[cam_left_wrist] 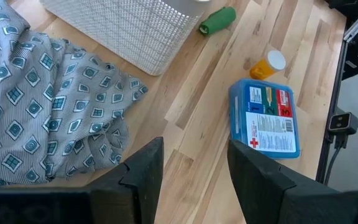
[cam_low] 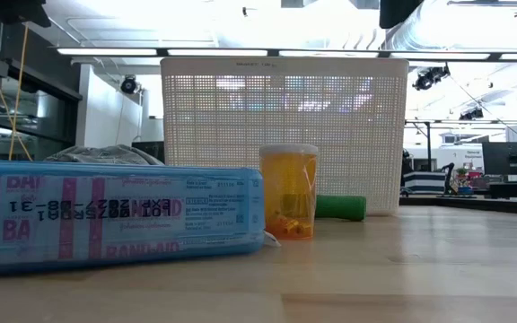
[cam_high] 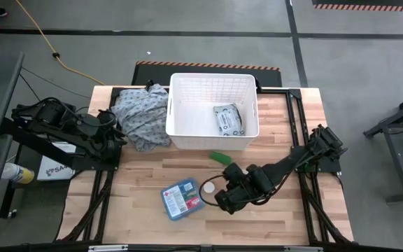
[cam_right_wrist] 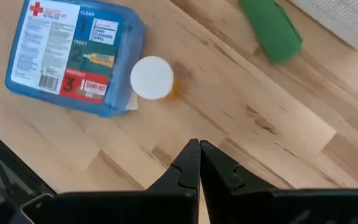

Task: Pick & place medical supplies in basket/bin
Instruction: Put the rolled green bandage into the white bin

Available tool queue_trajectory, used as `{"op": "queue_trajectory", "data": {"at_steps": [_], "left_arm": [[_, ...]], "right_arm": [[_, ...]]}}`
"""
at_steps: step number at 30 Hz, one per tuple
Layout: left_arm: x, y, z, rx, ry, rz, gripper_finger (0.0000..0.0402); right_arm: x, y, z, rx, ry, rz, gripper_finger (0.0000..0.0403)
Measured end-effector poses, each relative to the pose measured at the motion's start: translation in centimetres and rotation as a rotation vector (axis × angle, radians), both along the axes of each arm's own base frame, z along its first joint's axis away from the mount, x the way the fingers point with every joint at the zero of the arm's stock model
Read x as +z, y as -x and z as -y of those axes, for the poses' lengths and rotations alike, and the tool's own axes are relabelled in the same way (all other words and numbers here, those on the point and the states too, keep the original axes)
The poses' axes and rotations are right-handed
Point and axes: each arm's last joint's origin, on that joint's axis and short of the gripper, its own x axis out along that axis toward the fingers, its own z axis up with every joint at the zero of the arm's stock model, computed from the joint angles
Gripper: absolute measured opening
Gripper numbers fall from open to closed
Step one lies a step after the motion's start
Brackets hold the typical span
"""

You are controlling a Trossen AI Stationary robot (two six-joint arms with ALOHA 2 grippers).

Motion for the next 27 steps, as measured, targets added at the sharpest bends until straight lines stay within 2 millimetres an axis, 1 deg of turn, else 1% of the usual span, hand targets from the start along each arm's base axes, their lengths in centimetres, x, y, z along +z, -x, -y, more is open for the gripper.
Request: {"op": "queue_trajectory", "data": {"at_steps": [3,11,19,22,27], "left_arm": [[0.0,0.0,0.0,0.002,-0.002,0.001,0.0211],[0.0,0.0,-0.1,0.012,-0.014,0.004,0.0211],[0.0,0.0,-0.1,0.021,-0.007,0.006,0.0211],[0.0,0.0,-0.1,0.021,-0.007,0.006,0.0211],[0.0,0.0,-0.1,0.021,-0.006,0.008,0.0211]], "right_arm": [[0.0,0.0,0.0,0.003,0.004,-0.002,0.0000],[-0.2,0.3,0.9,-0.027,0.042,-0.069,0.0000],[-0.2,0.0,1.5,-0.041,0.047,-0.072,0.0005],[-0.2,0.0,1.5,-0.042,0.045,-0.073,0.0029],[-0.2,0.0,1.6,-0.044,0.053,-0.069,0.0094]]}}
